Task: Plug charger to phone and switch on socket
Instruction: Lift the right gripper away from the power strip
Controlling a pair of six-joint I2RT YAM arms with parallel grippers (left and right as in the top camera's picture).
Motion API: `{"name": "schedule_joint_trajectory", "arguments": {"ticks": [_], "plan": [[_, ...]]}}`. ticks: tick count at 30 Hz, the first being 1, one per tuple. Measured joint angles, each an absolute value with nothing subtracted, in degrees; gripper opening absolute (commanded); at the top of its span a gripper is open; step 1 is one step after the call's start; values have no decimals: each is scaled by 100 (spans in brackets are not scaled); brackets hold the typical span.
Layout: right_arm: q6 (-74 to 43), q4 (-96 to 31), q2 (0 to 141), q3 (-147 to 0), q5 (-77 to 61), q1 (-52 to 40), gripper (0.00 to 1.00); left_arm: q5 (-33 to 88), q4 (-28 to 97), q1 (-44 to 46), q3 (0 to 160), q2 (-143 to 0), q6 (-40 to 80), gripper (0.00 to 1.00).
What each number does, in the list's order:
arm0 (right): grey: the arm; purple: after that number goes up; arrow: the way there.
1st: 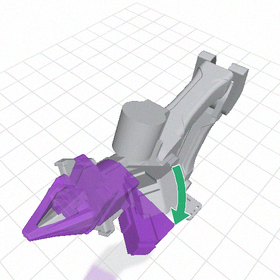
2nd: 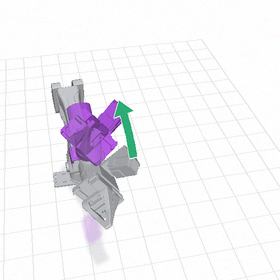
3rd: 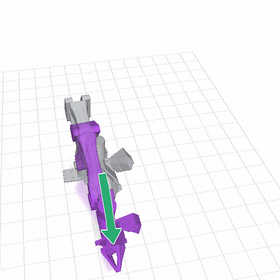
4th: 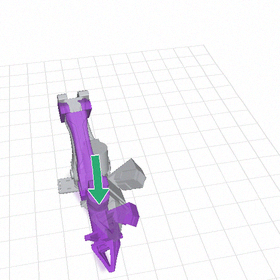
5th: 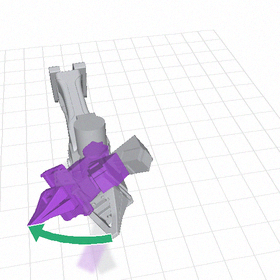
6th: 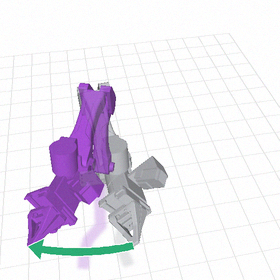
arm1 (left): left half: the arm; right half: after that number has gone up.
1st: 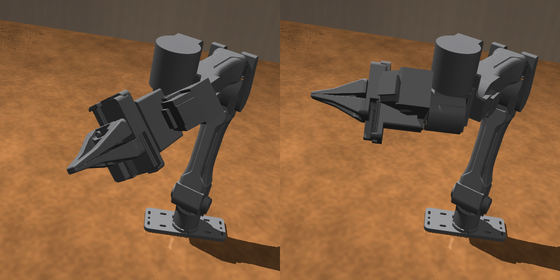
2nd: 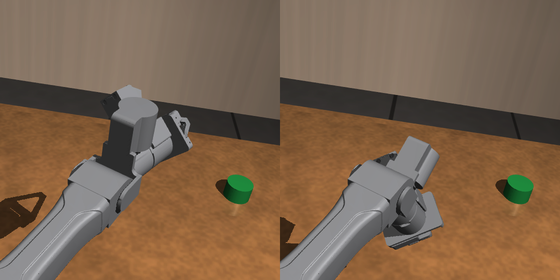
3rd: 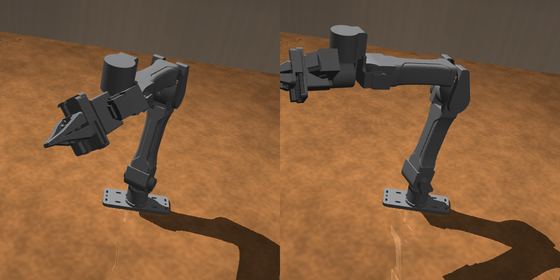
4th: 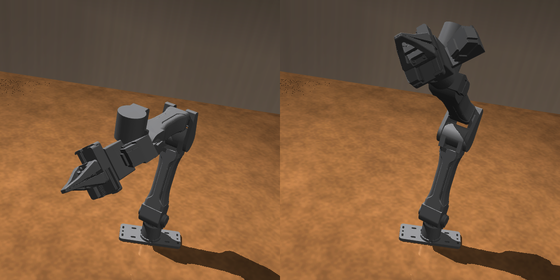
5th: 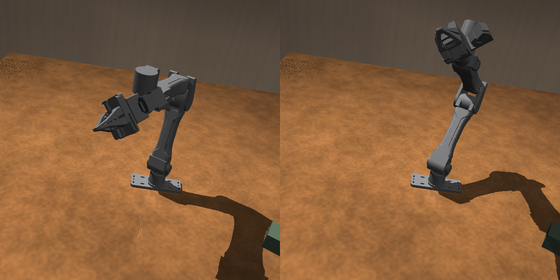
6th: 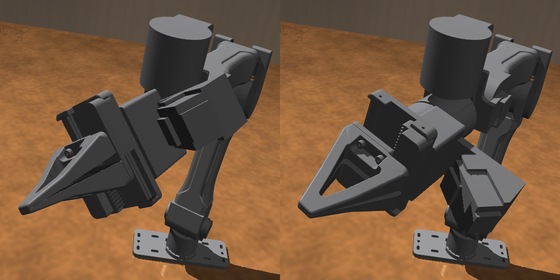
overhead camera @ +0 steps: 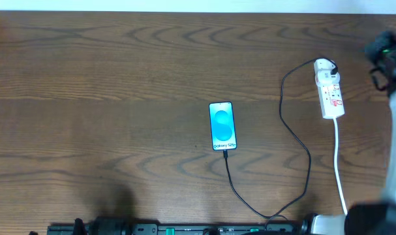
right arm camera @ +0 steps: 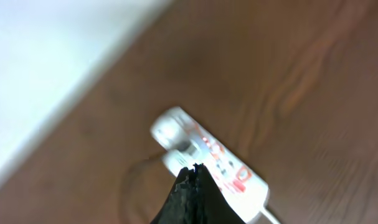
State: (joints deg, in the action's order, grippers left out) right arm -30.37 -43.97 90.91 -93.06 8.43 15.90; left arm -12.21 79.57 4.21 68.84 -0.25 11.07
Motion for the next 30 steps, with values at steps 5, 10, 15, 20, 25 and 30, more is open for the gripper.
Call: {"name": "schedule_joint_trajectory", "arguments": {"ticks": [5, 10, 15, 20, 25, 30], "plan": [[-3103, -3951, 7402, -9306, 749, 1592, 3, -1219, 7961, 421, 6884, -25, 1107, 92], [-3138, -4209, 6602, -9306, 445, 1592, 1, -1221, 7957, 421, 6884, -25, 1107, 92], [-3286, -4263, 6335, -9306, -102, 1365, 2, -1219, 7959, 421, 6882, -25, 1107, 92], [-3308, -4265, 6337, -9306, -294, 762, 6, -1219, 7959, 421, 6882, -25, 1107, 92], [-3310, -4265, 6337, -9306, -322, 613, 7, -1219, 7959, 421, 6884, -25, 1107, 92], [-3310, -4272, 6263, -9303, -322, 504, 8, -1219, 7481, 421, 6882, -25, 1111, 92]]}}
